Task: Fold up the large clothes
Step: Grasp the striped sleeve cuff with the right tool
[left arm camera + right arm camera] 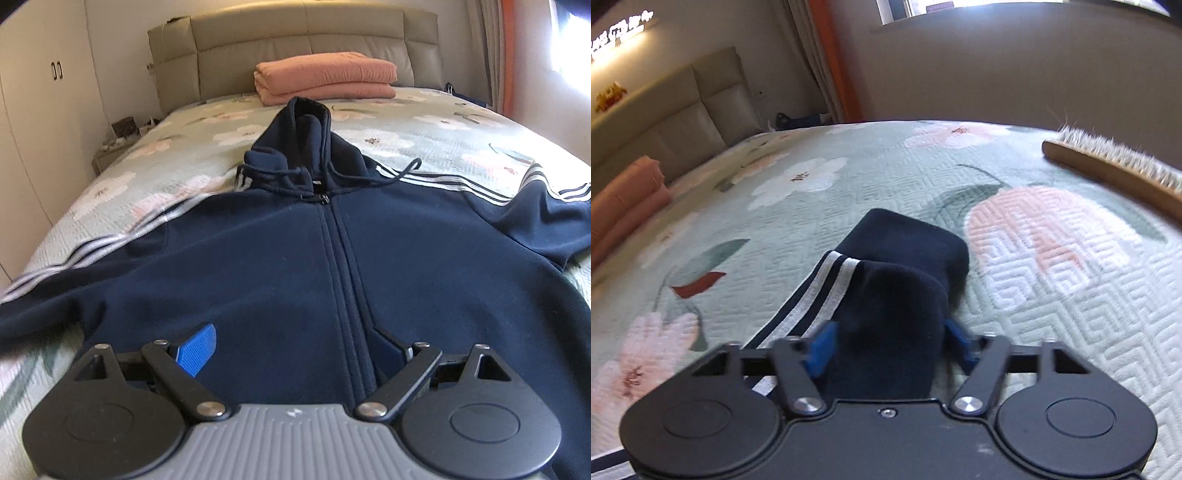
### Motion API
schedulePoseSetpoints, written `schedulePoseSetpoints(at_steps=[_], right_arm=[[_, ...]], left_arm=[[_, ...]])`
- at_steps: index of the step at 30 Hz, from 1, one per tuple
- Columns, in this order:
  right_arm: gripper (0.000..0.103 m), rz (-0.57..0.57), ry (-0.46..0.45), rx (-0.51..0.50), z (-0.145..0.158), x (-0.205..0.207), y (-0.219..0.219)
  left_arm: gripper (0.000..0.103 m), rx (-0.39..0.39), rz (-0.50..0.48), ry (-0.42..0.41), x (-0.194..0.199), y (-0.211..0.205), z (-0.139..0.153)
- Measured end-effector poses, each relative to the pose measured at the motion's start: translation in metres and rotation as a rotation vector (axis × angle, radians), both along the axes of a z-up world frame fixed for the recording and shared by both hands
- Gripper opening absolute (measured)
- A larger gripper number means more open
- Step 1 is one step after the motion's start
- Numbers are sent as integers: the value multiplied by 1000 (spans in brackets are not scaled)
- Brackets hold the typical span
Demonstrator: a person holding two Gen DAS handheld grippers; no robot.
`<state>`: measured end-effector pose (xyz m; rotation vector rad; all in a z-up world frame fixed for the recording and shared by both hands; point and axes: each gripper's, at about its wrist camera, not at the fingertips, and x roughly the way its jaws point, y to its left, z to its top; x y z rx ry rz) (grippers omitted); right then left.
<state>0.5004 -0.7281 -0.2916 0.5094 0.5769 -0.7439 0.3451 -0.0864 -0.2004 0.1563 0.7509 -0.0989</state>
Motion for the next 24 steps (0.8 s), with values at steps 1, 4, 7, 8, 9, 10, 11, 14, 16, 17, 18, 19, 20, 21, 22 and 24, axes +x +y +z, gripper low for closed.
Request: schedulePoseSetpoints(at_steps=[1,4,7,8,9,10,11,14,16,17,18,19,20,21,22,24], right_arm=[[37,2,11,-13,2,2,1],[11,43,-4,-37,12,-1,8],[11,88,-34,-111,36,-10,29],[11,113,-46,-137,48,-14,39],[11,136,-63,-160,60,-18,50],[11,169,-82,-186,76,-23,66],[11,208,-105,-212,92,-29,84],[10,352,-178,-274,142,-47,154],[10,467,-240,-267,171,-59,211],[10,531,-275,-285,185,-66,246],[10,594,-305,-309,197,-71,280],[10,660,-337,-328,206,-74,316],[10,724,-363,-337,214,-75,350],[10,794,-383,-332,219,-74,386],[10,856,-397,-319,221,-72,417],[8,970,-386,-293,217,-66,476]], left_arm=[[91,-13,-2,9,-1,1,0],[90,-25,-11,15,-5,2,5],[90,-1,-15,-14,-11,7,16],[90,4,-12,-27,-14,10,22],[90,6,-8,-37,-15,12,27],[90,4,-1,-48,-18,17,33],[90,-1,11,-57,-21,22,39],[90,-22,52,-71,-29,40,55],[90,-47,83,-78,-36,52,64],[89,-68,96,-82,-40,60,70],[89,-86,106,-85,-44,68,74],[89,-98,113,-88,-47,74,77],[89,-108,121,-92,-50,82,81],[89,-112,129,-94,-51,88,85],[89,-112,138,-95,-52,94,88],[89,-115,156,-103,-53,109,92]])
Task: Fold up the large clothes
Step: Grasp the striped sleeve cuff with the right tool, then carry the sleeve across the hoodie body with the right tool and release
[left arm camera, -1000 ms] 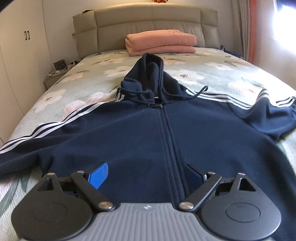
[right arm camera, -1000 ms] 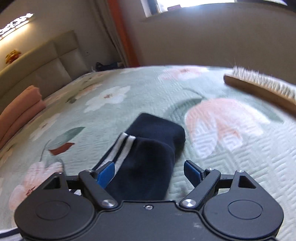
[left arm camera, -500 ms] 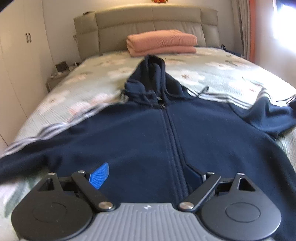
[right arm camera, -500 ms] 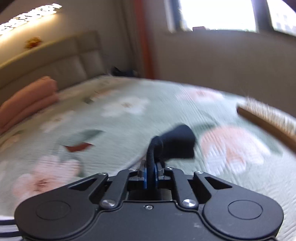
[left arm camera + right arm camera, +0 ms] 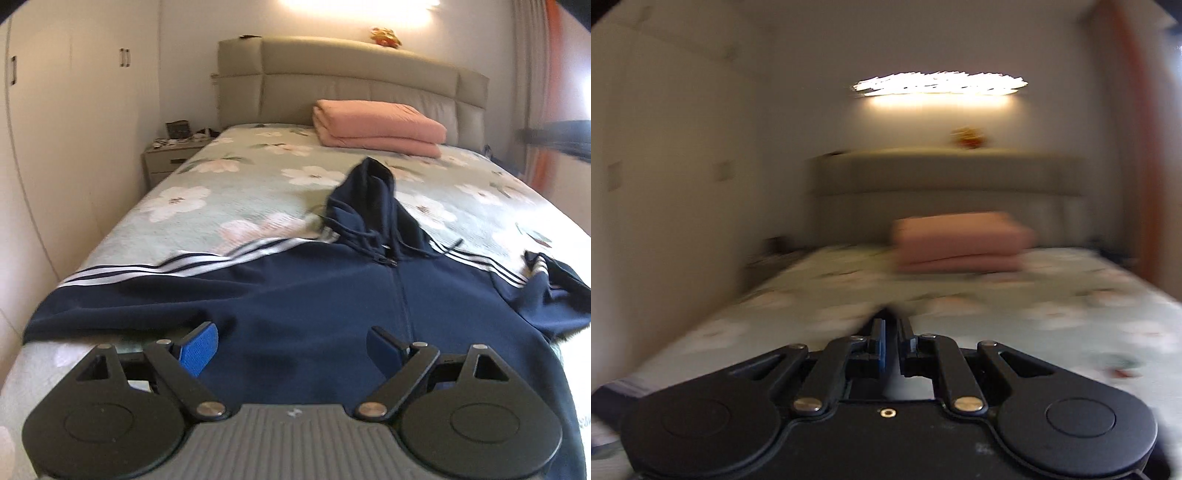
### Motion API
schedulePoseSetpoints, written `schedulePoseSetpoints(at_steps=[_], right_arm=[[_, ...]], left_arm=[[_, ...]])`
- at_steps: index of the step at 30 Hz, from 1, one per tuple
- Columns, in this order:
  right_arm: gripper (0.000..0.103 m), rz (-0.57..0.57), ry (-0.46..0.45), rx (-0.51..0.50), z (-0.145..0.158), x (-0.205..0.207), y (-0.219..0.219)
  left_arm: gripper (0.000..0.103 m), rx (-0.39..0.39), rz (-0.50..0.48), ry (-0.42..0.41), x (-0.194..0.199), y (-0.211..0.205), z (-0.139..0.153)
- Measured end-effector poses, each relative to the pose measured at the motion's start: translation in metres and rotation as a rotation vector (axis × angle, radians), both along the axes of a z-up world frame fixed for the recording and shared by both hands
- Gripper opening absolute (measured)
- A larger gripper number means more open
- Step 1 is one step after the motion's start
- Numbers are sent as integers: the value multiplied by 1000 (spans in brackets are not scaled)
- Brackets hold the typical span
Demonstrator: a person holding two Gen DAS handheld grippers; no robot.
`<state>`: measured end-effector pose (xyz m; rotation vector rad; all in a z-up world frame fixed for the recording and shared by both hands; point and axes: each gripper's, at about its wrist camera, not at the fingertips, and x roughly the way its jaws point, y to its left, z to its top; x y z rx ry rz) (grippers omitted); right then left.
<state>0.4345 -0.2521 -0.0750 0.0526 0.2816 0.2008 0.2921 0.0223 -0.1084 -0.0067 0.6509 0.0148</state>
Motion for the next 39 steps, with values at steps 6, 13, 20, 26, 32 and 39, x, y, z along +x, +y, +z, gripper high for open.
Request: schedulePoseSetpoints(at_steps=[6,13,20,26,32,39], right_arm=[[17,-14,171,-59,-47,19,43],[52,-393,302,-103,-83,54,-129],[73,-465,463,-192,-128,97,-227],[81,-454,553,-331,-174,133,-240],[9,-573,567,-337,-187,159,-254],[9,-554,286,-167,-94,79,-222]], left_arm=[[89,14,20,13,-5,40,-3],[89,19,14,65,10,41,-30],[89,54,-38,90,29,6,-52],[89,101,-62,119,42,-15,-69],[89,114,-69,151,49,-23,-81],[89,92,-43,118,41,-3,-64]])
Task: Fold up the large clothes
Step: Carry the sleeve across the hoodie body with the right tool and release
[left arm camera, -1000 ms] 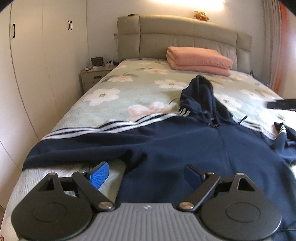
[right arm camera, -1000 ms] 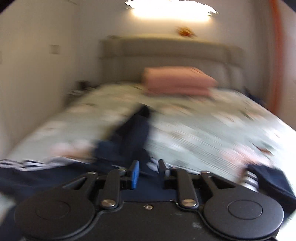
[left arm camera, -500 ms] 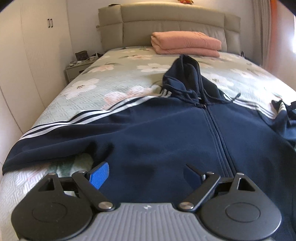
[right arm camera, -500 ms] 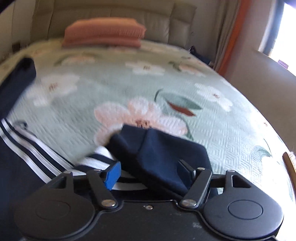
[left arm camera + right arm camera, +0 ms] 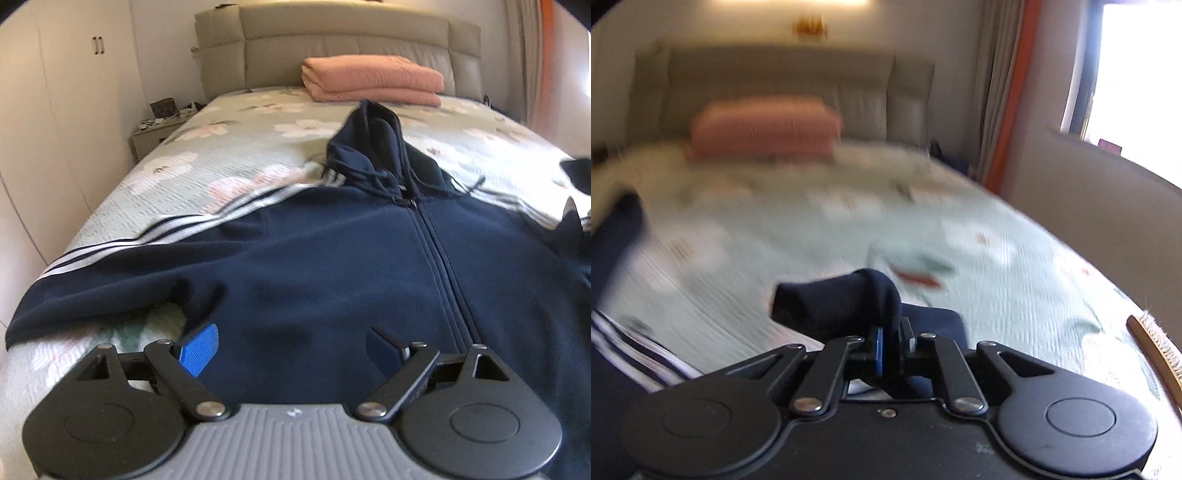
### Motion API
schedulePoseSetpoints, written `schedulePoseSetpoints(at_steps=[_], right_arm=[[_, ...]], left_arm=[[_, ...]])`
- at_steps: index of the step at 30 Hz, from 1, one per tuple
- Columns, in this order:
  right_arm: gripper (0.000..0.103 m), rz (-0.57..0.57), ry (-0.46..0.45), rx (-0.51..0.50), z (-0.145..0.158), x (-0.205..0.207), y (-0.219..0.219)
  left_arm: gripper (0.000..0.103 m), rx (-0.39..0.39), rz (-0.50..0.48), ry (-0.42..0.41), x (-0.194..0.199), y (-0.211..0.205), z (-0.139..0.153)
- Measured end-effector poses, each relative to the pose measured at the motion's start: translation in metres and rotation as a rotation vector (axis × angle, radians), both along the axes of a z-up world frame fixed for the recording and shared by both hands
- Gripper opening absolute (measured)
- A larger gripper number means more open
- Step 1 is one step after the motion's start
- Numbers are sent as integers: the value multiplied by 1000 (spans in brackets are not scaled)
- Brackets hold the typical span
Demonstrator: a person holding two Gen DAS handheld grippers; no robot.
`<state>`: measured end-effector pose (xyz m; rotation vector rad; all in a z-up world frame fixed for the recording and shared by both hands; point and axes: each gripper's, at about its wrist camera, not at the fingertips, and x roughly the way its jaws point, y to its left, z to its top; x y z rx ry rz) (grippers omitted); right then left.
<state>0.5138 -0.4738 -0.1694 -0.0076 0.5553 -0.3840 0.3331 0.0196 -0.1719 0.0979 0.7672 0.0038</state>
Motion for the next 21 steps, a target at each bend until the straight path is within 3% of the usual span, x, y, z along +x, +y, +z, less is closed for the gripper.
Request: schedulePoseSetpoints(at_steps=[1,4,5,9,13,14,15,16,19,21], right_arm=[[9,33,-27,-2,15,-9,11],[9,86,-78,-184,42,-21,49],[9,110,-79,-176,50,-23,56],[9,237,-101,-65,85,-34,111],[10,442,-144,125,103,-43,203],[15,499,-132,163,100,-42,230],[30,556,-97,193,93,-39,253],[56,611,-50,221,83,-37,275],[58,696,40,227,46,-44,306],[59,666,87,221,24,-51,295]], left_arm=[[89,-8,7,-6,-1,5,4],[89,-30,21,-26,-7,18,19],[89,-37,26,-37,-10,24,24],[89,-57,44,-62,-14,45,40],[89,-114,72,-80,-3,64,47],[89,-124,80,-76,3,68,46],[89,-135,84,-73,8,72,45],[89,-142,84,-68,13,75,43],[89,-143,63,-47,28,85,34],[89,-152,39,-31,39,89,24]])
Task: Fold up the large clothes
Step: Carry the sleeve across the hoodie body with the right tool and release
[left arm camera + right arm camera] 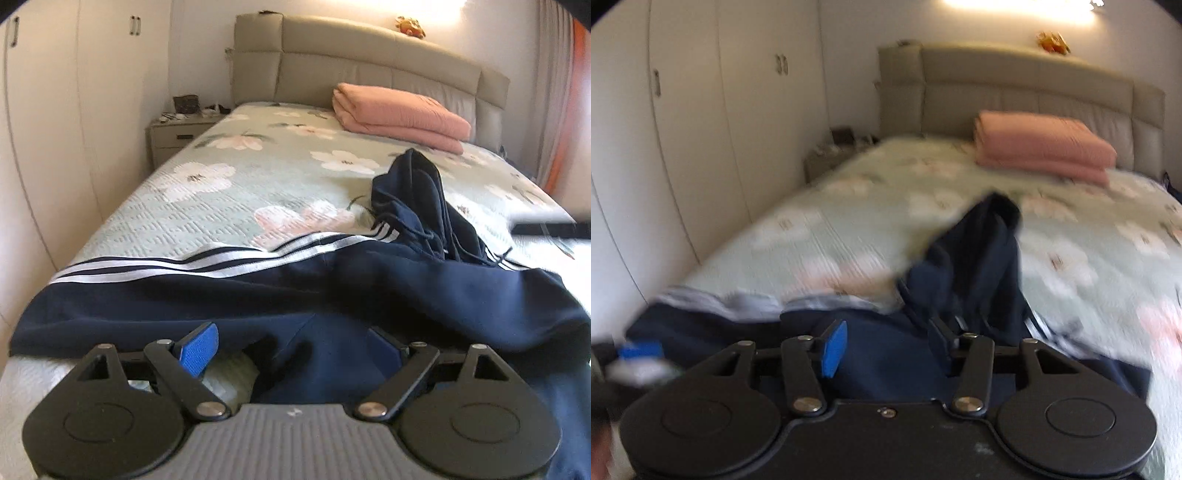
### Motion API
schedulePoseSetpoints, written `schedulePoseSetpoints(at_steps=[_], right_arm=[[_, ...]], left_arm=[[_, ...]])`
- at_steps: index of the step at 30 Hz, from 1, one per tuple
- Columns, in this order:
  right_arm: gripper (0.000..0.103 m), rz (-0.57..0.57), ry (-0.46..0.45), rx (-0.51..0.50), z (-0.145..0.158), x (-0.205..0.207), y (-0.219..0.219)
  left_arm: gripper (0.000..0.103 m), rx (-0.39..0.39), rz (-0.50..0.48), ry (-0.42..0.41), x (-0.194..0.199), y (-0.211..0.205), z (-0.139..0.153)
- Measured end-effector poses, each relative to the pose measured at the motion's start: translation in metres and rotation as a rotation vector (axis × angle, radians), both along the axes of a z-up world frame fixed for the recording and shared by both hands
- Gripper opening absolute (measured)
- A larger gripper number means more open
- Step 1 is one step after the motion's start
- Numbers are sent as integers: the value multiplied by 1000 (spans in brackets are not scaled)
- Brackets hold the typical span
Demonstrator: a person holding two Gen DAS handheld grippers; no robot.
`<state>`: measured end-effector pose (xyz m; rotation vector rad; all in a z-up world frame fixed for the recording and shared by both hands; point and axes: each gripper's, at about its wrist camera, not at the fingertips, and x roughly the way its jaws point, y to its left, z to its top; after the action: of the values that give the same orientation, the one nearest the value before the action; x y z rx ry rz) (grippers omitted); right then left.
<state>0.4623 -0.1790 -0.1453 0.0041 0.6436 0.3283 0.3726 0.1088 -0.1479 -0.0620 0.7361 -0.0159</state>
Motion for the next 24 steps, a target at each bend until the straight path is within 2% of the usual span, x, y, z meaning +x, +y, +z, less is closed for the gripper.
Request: schedulePoseSetpoints(at_steps=[2,6,9,11,12,13,14,16,18,22,24], right_arm=[[60,-48,60,-17,-19,-7,-25],[60,-180,99,-157,-46,-22,-62],[60,-239,125,-160,-53,-29,-94],[60,-270,133,-160,-56,-33,-106],[60,-282,137,-155,-60,-36,-110],[60,-290,143,-146,-62,-38,-113],[60,-292,147,-142,-63,-32,-112],[60,-294,141,-145,-66,-34,-112],[60,-298,119,-149,-62,-34,-109],[60,-316,63,-121,-50,-33,-116],[60,-325,71,-109,-49,-30,-121]], left_arm=[[89,-45,-29,21,14,1,-11],[87,-207,-53,68,58,1,-30],[86,-352,-39,107,94,3,-43],[85,-414,-27,133,116,2,-51],[83,-430,-31,150,127,-1,-57],[70,-442,-49,172,137,-6,-62],[57,-444,-60,195,146,-13,-68],[8,-364,-55,214,158,-30,-72],[8,-308,-69,167,157,-40,-61],[8,-320,-92,-8,131,-22,-17],[8,-262,-72,-17,127,-11,-9]])
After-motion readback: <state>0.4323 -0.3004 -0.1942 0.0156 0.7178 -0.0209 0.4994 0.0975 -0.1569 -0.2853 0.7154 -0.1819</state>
